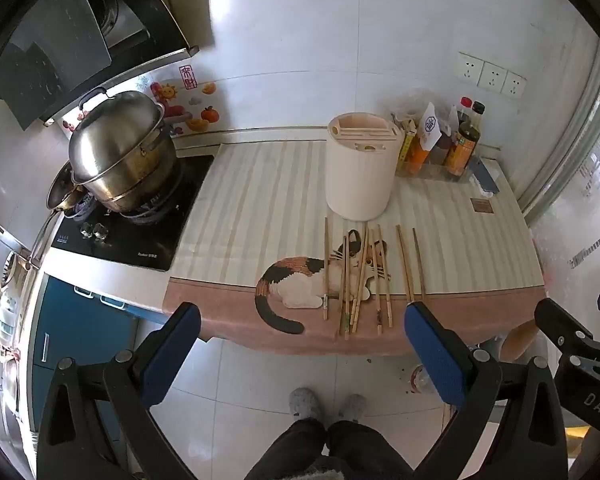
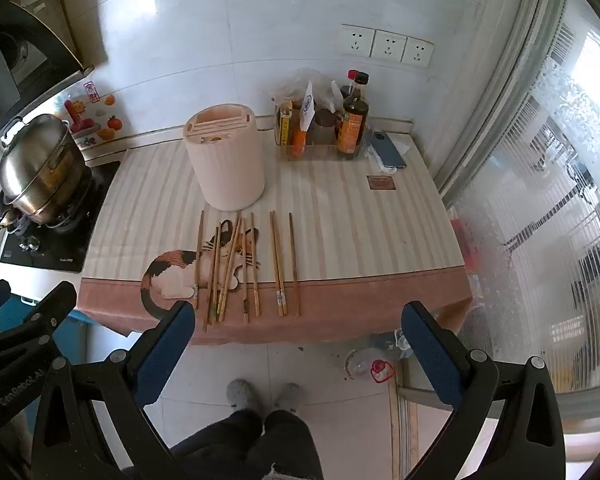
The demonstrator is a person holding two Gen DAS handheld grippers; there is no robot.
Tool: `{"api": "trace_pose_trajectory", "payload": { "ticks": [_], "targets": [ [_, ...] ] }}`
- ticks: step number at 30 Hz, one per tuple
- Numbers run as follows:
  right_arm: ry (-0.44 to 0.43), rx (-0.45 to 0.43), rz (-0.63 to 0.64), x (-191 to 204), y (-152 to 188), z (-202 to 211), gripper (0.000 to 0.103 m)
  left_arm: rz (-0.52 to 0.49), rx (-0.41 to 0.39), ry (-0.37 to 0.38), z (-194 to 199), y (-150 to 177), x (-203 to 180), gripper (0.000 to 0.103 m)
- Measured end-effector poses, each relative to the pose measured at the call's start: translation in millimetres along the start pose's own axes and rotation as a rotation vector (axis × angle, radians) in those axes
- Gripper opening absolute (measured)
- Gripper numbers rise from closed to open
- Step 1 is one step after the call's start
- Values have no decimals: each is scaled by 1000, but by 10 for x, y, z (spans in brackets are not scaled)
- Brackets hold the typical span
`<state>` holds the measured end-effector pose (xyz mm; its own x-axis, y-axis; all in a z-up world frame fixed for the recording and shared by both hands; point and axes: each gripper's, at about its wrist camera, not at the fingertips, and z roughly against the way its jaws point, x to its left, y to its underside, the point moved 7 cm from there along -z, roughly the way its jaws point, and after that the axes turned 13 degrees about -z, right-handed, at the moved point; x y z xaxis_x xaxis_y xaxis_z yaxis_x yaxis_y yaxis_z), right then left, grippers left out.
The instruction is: Organize utensils
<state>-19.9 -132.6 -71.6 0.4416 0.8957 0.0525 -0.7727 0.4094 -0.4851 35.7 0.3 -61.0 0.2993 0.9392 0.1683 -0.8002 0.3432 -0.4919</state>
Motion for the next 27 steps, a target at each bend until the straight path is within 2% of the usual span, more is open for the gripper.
{"api": "trace_pose_trajectory", "payload": {
  "ticks": [27],
  "targets": [
    [5,2,5,8,-1,41,103,-5,-2,9,79,-67,-42,103]
  ]
}}
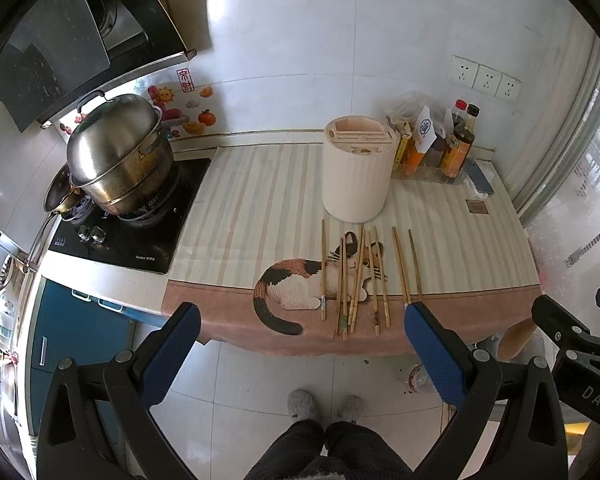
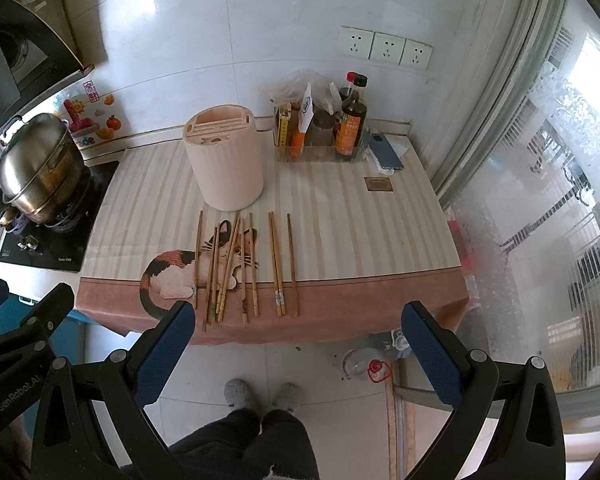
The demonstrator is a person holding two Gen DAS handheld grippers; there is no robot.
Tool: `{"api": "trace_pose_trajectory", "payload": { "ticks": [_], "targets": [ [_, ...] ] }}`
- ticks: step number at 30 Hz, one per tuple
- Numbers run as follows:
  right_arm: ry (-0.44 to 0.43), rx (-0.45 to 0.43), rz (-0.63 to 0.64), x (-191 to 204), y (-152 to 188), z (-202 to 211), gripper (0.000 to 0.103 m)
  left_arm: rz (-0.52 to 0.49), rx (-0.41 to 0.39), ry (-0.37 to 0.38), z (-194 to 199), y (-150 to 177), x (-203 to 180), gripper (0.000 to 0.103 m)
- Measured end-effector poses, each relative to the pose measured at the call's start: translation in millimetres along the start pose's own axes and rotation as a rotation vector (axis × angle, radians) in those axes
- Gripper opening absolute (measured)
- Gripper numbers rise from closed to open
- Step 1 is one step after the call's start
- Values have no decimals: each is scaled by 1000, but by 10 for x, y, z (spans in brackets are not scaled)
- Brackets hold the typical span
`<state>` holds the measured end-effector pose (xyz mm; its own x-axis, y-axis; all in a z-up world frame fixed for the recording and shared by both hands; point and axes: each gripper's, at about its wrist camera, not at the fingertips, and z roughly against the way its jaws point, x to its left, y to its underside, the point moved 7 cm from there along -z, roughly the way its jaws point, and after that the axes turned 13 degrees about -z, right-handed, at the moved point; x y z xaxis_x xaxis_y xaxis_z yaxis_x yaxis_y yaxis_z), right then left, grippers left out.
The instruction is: Organize utensils
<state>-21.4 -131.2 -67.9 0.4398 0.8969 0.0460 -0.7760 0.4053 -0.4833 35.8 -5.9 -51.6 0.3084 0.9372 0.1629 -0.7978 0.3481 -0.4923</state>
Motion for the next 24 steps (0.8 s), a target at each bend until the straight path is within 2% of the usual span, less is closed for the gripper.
{"api": "trace_pose_trajectory", "payload": {
  "ticks": [24],
  "targets": [
    [6,-4,4,-11,-17,27,103,-2,-7,1,42,-22,11,103]
  ]
}}
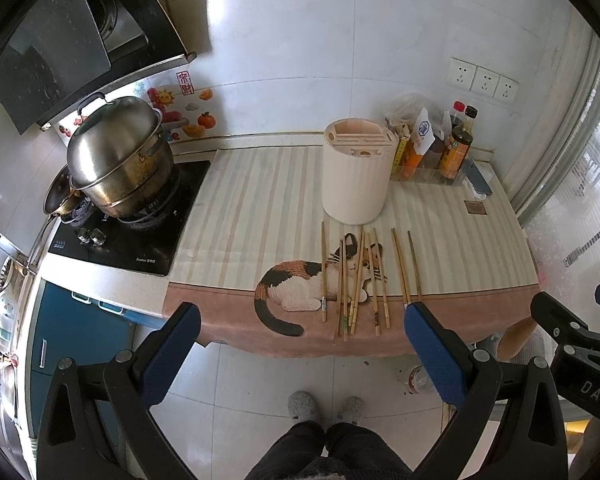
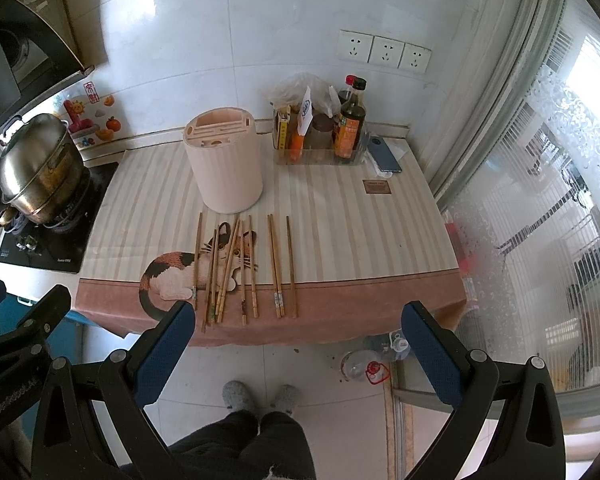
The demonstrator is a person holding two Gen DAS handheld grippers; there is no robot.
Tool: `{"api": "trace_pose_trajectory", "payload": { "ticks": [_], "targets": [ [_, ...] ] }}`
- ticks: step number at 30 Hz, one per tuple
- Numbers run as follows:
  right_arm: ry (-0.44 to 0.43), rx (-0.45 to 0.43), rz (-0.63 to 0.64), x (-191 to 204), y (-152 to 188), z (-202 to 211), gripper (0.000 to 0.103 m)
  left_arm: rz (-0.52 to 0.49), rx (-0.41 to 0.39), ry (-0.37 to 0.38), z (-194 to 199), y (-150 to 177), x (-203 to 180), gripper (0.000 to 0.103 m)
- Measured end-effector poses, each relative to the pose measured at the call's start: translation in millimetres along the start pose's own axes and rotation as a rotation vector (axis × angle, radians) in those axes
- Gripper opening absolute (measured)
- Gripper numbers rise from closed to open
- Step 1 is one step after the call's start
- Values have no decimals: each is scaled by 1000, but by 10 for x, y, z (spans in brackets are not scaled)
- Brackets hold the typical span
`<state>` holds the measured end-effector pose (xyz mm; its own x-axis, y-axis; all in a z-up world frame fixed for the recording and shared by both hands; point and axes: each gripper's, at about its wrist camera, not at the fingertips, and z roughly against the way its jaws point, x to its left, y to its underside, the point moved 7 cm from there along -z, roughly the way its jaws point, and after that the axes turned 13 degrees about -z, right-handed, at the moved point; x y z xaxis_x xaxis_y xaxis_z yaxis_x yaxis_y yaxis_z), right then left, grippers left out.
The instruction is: Organize utensils
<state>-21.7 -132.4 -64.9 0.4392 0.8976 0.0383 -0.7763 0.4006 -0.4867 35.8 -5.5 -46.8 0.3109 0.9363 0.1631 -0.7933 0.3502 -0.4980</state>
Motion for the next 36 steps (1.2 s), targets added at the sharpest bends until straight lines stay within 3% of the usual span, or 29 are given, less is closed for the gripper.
{"api": "trace_pose_trajectory", "payload": {
  "ticks": [36],
  "targets": [
    [9,-7,9,-21,-76,44,103,6,1,12,-1,-22,-39,103]
  ]
}}
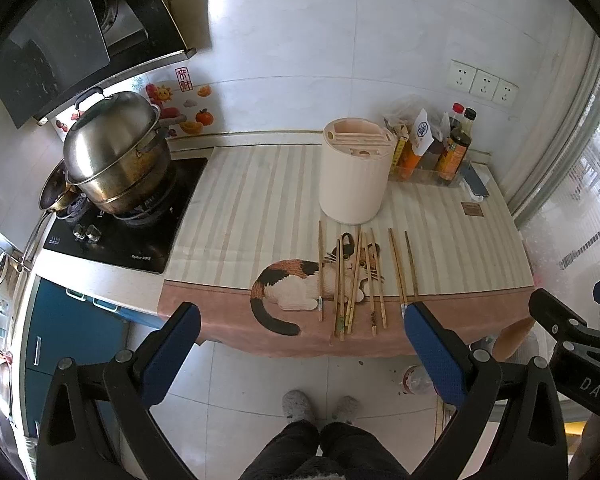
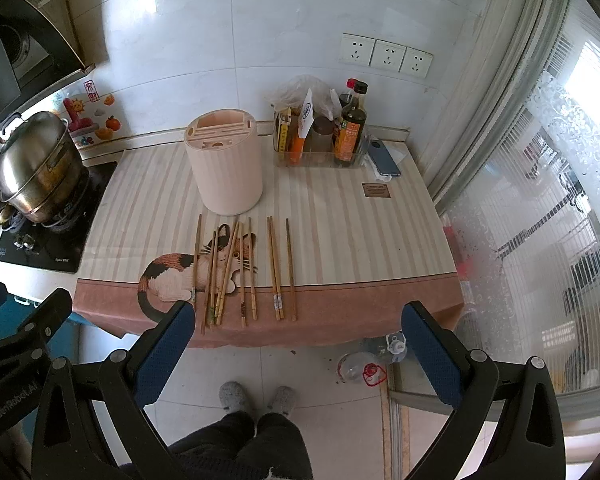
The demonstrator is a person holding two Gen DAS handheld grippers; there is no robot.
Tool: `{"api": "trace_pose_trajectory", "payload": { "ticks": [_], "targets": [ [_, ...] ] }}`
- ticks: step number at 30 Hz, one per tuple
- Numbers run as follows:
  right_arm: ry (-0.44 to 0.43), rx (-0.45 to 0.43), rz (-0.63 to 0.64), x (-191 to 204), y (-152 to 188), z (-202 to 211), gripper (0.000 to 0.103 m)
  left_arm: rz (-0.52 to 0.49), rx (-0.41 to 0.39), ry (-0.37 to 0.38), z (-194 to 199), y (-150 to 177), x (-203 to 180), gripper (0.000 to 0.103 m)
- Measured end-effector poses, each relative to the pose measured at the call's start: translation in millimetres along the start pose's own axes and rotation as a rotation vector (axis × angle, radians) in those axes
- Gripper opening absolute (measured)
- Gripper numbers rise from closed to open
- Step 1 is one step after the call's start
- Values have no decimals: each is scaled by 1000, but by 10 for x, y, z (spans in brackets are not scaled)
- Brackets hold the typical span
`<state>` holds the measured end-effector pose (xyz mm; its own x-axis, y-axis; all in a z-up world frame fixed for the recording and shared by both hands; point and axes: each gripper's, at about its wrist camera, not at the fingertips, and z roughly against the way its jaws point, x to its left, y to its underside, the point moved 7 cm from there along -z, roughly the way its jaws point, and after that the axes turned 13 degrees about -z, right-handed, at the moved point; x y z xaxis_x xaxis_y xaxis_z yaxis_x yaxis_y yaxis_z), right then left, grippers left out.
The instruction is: Organize utensils
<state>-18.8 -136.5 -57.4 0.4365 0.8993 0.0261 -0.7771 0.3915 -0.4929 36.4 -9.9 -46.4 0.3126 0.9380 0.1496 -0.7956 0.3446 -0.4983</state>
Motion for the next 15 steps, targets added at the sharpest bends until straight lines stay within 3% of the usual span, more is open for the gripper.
{"api": "trace_pose_trajectory", "payload": {
  "ticks": [11,15],
  "targets": [
    [0,0,-3,19,26,-7,103,-1,-7,20,-35,-32,-25,103],
    [7,-4,-27,8,-58,-59,103,-8,-64,-19,-174,-118,84,103]
  ]
}}
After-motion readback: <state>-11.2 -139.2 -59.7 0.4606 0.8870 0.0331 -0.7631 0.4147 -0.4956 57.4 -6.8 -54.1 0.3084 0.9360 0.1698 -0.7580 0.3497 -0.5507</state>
